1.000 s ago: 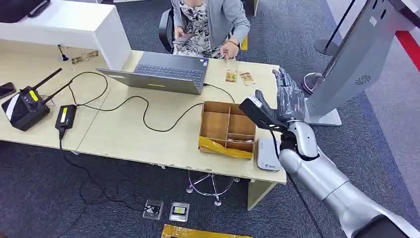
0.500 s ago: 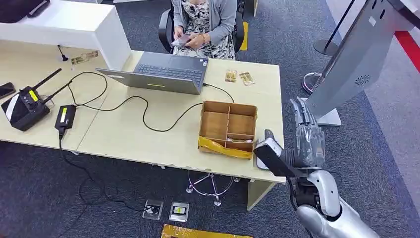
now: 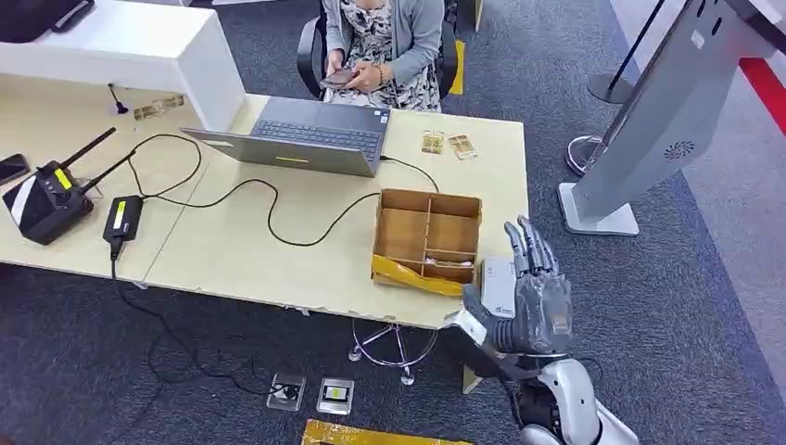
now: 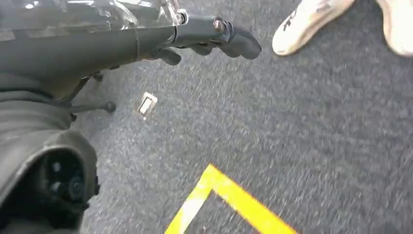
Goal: Pass the card to the sensor for recognition and then transmit it.
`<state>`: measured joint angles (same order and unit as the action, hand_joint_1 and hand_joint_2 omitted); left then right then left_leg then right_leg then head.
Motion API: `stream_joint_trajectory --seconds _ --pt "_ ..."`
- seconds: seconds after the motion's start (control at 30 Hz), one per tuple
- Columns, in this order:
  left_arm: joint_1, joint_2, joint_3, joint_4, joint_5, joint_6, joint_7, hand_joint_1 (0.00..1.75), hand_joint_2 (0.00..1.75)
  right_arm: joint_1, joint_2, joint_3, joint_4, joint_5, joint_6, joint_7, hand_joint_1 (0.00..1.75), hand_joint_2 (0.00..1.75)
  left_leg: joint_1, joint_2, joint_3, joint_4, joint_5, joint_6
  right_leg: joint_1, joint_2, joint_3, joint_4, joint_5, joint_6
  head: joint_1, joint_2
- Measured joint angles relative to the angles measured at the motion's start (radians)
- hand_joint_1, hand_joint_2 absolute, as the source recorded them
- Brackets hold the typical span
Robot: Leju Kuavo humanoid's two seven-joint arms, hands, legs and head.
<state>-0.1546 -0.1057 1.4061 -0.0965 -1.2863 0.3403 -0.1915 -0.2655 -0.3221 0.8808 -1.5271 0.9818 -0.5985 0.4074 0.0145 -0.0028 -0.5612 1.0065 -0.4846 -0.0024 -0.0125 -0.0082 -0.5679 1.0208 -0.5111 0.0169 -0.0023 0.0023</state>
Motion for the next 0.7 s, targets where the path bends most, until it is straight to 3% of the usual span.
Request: stream_joint_trajectory --seconds 0.17,0.37,0.53,0.7 --pt "-0.001 -0.003 0.000 0.000 -0.004 -0.005 -0.003 0.00 0.00 -0.001 0.068 0.005 0.080 0.065 0.005 0.008 0.00 1.75 0.000 0.000 0.000 0.000 0.000 0.000 0.000 -0.001 0.000 0.000 -0.001 -0.001 0.000 0.000" --pt "-0.001 -0.003 0.000 0.000 -0.022 -0.024 -0.015 0.00 0.00 -0.005 0.126 0.003 0.145 0.166 0.060 0.025 0.00 1.75 0.000 0.000 0.000 0.000 0.000 0.000 0.000 0.000 0.000 0.000 -0.001 -0.001 0.000 0.000" --pt "-0.001 0.013 -0.001 0.000 -0.048 -0.117 -0.017 0.00 0.00 -0.011 0.166 0.002 0.186 0.180 0.106 0.030 0.00 1.75 0.000 0.000 0.000 0.000 0.000 0.000 0.000 -0.001 0.000 0.000 -0.001 -0.001 0.000 0.000" --pt "-0.001 0.033 -0.001 -0.001 -0.076 -0.140 -0.017 0.00 0.00 -0.028 0.192 0.000 0.210 0.188 0.172 0.042 0.00 1.75 0.000 0.000 0.000 0.000 0.000 0.000 0.000 0.000 0.000 0.001 -0.001 -0.001 -0.001 0.000"
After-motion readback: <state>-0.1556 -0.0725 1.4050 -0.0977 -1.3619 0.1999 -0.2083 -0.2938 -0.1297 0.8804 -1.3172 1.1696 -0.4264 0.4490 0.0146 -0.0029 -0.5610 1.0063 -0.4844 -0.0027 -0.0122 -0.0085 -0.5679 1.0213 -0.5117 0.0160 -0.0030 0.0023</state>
